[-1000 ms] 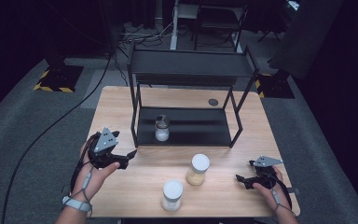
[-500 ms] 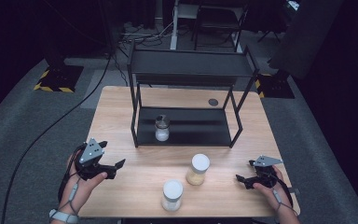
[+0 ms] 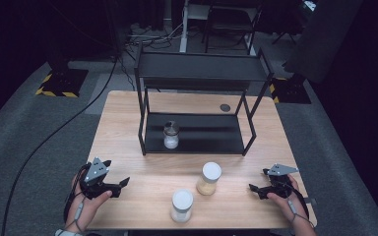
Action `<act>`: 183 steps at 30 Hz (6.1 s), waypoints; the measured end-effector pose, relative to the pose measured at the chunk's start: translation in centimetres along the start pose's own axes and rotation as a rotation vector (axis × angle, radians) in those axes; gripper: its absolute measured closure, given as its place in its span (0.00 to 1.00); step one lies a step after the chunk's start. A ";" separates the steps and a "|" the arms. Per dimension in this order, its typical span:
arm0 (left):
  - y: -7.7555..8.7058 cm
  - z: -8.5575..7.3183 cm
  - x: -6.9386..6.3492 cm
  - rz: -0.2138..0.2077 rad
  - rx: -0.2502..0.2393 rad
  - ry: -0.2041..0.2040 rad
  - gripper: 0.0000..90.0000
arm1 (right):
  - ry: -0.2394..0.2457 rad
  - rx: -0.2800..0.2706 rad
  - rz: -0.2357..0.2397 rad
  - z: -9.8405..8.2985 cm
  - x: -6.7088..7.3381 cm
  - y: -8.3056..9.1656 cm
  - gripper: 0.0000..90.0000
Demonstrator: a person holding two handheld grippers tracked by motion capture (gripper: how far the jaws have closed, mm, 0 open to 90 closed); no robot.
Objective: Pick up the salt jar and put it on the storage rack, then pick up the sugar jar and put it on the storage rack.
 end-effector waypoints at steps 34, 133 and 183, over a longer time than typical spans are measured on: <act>-2.0 -4.7 -0.7 0.015 0.185 0.054 0.06 | -0.002 -0.001 -0.003 0.0 0.0 0.0 0.07; -2.4 -4.5 -0.4 -0.001 0.199 0.045 0.00 | 0.138 -0.213 0.340 17.1 13.5 2.9 0.09; -2.6 -4.5 -0.3 -0.042 0.198 0.020 0.00 | 0.176 -0.191 0.457 16.0 21.1 -1.7 0.08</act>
Point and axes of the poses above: each handheld gripper's, and its own axes: y roughly backward along the jaws, z roughly out of its top, x roughly to its left, the point moved 10 cm from there along -y, roughly forward along the jaws, and after that the axes turned 10 degrees about -x, right-handed, at the moved point
